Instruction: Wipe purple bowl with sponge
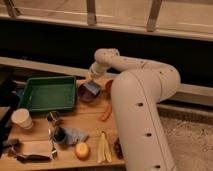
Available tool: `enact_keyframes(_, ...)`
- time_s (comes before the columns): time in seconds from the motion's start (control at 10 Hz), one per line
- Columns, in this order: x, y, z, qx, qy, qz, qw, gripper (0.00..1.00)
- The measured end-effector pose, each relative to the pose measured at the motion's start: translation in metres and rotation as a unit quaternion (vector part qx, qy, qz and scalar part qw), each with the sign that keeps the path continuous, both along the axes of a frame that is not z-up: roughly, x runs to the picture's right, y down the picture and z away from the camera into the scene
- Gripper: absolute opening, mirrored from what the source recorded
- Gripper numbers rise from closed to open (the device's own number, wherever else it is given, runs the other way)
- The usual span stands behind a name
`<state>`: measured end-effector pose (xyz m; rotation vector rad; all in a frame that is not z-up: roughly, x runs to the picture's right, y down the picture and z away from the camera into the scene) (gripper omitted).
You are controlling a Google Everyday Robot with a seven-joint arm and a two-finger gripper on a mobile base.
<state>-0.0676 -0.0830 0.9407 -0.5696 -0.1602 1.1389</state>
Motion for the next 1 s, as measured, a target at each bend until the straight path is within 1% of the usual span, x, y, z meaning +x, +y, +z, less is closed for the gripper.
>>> enact_keyframes(0.2,-0.009,-0.004,0.007,0.002,-0.012,0.001,0.9999,0.0)
enact_keyframes(0.3,-0.017,-0.001,0.006,0.001,-0.021,0.003,0.9998,0.0)
enact_keyframes(0.5,-0.03,0.016,-0.002,-0.003,-0.035,0.004,0.9994,0.0)
enact_keyframes(0.6,-0.036,0.029,-0.007,-0.009,-0.04,0.005,0.9992,0.0)
enact_keyframes(0.7,-0.038,0.042,-0.013,-0.014,-0.04,0.009,0.999,0.0)
enact_keyframes(0.8,-0.034,0.048,-0.017,-0.014,-0.036,0.013,0.9992,0.0)
enact_keyframes(0.9,-0.029,0.049,-0.02,-0.012,-0.03,0.018,0.9993,0.0)
enact_keyframes(1.0,-0.024,0.044,-0.02,-0.006,-0.025,0.024,0.9994,0.0)
